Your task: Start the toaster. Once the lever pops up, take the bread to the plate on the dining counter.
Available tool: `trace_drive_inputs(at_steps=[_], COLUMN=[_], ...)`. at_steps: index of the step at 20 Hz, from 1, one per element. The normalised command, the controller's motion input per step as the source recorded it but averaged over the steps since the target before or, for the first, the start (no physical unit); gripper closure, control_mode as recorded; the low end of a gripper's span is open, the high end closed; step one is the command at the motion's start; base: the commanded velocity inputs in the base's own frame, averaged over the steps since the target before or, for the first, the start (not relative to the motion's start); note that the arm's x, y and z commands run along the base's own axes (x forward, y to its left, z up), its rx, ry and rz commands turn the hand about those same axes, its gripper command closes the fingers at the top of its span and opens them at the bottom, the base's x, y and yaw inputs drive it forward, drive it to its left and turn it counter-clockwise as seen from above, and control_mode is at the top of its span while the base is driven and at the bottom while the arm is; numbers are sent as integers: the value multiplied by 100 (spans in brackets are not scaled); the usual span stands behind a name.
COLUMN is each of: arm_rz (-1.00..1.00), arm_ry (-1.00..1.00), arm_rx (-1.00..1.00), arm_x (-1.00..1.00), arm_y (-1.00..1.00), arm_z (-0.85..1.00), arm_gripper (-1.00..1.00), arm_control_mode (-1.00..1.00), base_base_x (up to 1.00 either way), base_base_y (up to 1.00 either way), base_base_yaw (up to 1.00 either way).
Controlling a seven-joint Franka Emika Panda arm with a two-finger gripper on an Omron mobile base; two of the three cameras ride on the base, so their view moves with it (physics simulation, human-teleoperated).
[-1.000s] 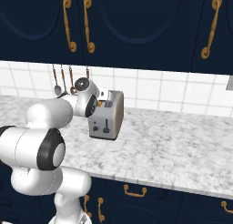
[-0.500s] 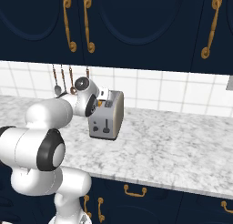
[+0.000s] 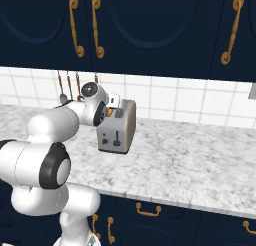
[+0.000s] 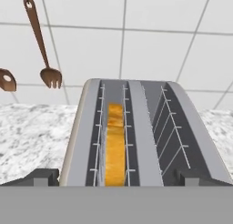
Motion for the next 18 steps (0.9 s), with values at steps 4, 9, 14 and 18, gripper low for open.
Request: trace_drive_inputs(at_steps=[4, 9, 14, 18], arm_rz=[-2, -1, -1, -1], arm_ry=[0, 0, 0, 0], arm_rx=[0, 1, 0, 2], arm_x=[0, 0, 0, 0], arm_y=[0, 0, 0, 0], arm_z=[0, 0, 0, 0], arm_gripper=[-100, -100, -100, -100], arm_control_mode=[-100, -100, -100, -100], base_base_x=[0, 0, 0, 0], base_base_y=[0, 0, 0, 0], base_base_yaw=[0, 0, 0, 0])
